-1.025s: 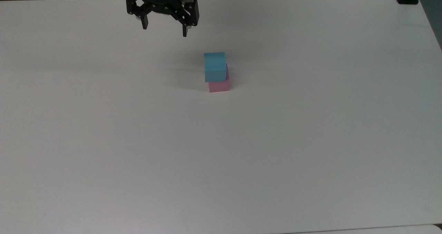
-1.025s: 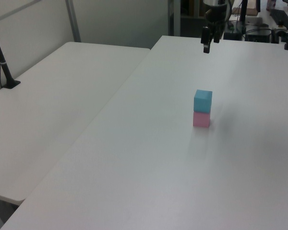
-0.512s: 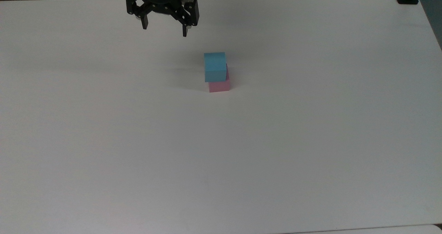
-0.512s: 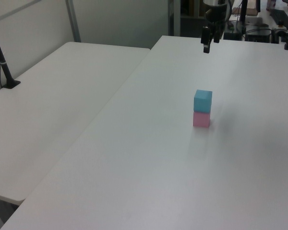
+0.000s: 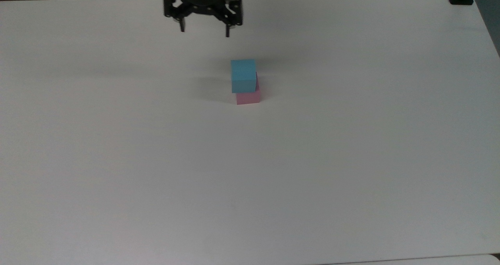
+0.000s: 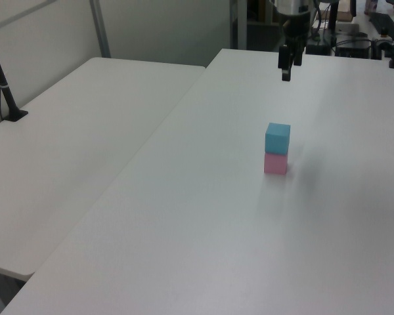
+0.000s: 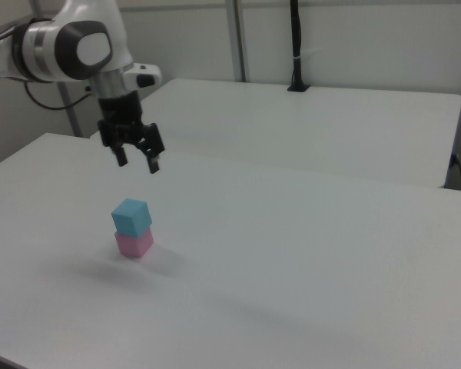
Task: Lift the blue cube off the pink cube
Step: 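Lower the open gripper down around the light-blue cube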
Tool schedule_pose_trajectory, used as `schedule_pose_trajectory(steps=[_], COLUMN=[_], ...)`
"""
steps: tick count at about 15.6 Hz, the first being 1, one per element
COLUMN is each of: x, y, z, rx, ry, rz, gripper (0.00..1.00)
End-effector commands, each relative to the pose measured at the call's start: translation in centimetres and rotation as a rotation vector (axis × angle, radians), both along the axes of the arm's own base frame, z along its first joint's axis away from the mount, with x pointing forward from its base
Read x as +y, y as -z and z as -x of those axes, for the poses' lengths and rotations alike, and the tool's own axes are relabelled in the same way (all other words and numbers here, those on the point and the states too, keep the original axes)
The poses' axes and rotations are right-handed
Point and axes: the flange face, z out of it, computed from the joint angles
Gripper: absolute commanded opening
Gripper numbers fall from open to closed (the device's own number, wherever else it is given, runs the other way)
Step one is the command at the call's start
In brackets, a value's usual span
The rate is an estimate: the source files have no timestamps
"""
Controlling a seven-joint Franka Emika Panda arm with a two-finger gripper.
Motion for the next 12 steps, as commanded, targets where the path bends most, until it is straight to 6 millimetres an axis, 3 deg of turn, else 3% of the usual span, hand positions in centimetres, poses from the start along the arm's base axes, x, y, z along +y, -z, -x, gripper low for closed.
schedule_pose_trajectory(steps=[1,3,5,12], x=[4.6,7.0,8.6,8.9], y=[3.6,6.2,7.5,14.5], z=[-0.1,-0.5,-0.5,-2.2], rx=[0.072,0.102,0.095,0.126], ry=[-0.093,-0.132,-0.159,-0.174], rz=[0.003,0.01,0.01,0.035], gripper=[1.0,1.0,1.0,1.0])
